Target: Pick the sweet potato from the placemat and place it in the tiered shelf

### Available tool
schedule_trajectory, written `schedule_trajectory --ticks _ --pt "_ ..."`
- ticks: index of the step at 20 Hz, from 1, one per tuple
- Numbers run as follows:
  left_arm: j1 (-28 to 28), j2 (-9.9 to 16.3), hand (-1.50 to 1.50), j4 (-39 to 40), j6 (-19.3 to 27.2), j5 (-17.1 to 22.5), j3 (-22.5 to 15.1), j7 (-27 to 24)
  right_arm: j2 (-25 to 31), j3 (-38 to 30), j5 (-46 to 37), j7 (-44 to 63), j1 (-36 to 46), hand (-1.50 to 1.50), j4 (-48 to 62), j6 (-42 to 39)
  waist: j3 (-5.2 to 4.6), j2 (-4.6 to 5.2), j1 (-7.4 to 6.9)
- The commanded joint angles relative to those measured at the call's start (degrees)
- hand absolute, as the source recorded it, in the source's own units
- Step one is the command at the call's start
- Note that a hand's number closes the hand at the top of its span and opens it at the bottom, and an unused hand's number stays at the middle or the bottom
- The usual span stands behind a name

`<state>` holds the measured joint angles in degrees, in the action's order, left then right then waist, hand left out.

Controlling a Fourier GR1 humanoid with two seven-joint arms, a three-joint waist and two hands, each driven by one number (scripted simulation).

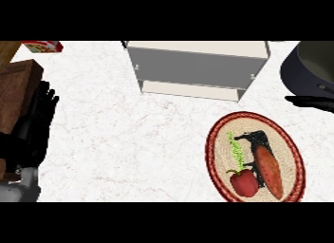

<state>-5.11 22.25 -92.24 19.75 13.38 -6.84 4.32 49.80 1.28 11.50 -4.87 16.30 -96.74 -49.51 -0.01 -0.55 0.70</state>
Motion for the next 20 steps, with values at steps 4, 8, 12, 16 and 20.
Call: schedule_trajectory --ticks 4,8,12,16,20 --pt "-0.71 -1.58 0.00 -2.42 2.41 -2.74 -2.08 2.88 -0.96 6.57 -18.61 7.21 -6.06 -1.50 -15.87 7.15 0.06 0.24 0.20" --pt "-1.32 -0.79 0.00 -1.32 -0.25 -1.47 1.23 2.76 -4.42 8.34 -23.75 10.58 -10.86 -1.50 -20.38 8.66 0.02 0.42 -0.20" --pt "-3.34 -3.58 0.00 3.14 0.52 -3.59 -0.34 0.65 -6.85 14.50 -36.45 11.56 -8.98 -1.50 -18.01 12.56 0.02 0.73 -0.63" --pt "0.41 -1.67 0.00 -1.99 -1.89 -2.40 1.09 0.99 -3.53 15.99 -44.68 10.68 -11.96 -1.50 -18.35 12.59 0.02 0.49 -0.84" --pt "-1.13 -3.14 0.00 -2.59 -0.60 -4.83 1.05 4.31 -5.90 15.04 -50.07 8.87 -12.83 -1.50 -14.27 14.94 0.03 0.53 -0.64"
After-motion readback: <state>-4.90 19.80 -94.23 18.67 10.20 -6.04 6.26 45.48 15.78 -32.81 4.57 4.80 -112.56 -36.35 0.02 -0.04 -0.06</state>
